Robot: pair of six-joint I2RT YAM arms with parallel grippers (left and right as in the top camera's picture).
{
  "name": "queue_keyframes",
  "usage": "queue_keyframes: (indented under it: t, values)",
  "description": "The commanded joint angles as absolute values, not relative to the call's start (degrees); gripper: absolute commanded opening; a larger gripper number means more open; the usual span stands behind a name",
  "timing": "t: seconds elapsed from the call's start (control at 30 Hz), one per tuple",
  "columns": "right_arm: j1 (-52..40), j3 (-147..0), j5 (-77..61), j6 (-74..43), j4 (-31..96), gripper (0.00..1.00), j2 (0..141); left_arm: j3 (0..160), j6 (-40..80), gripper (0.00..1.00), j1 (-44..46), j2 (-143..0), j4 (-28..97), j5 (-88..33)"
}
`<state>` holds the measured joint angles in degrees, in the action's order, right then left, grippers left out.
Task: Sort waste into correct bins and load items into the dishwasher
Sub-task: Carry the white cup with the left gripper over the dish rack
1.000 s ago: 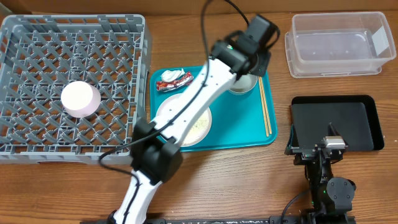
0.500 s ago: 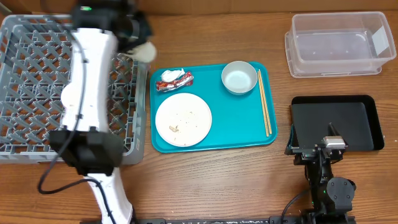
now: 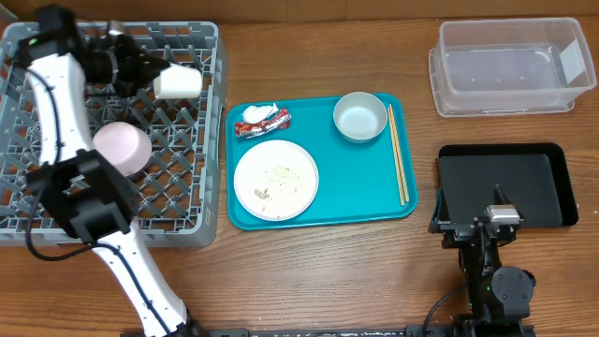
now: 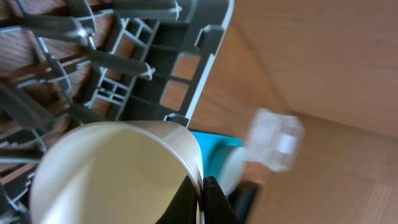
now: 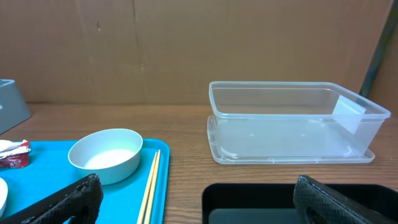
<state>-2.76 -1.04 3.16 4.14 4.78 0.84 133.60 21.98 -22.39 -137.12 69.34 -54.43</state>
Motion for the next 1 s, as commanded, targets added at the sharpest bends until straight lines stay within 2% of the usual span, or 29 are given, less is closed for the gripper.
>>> queue_keyframes:
  t: [0.0,0.1,0.23,0.5,0.97]
  values:
    - [-3.2,-0.5,2.9,4.3,4.6,1.0,0.2,133.9,17.7,0.04,-26.7,-138.8,67.7,-65.1]
    - [-3.2,-0.5,2.9,4.3,4.6,1.0,0.2,133.9,16.7,0.04,-29.6,-138.8,66.7,-69.1]
    - [-3.2,-0.5,2.9,4.3,4.6,1.0,0.2,133.9,16.5,0.04,-32.2,-138.9,67.8,-68.4]
    - [-3.2,-0.5,2.9,4.3,4.6,1.0,0.2,133.9,14.2,0.04,-31.1,-138.9,67.3,-73.8]
    - [-3.2,-0.5,2.9,4.3,4.6,1.0,0.2,133.5,16.3,0.04,-28.4,-139.4,63.4,-64.0]
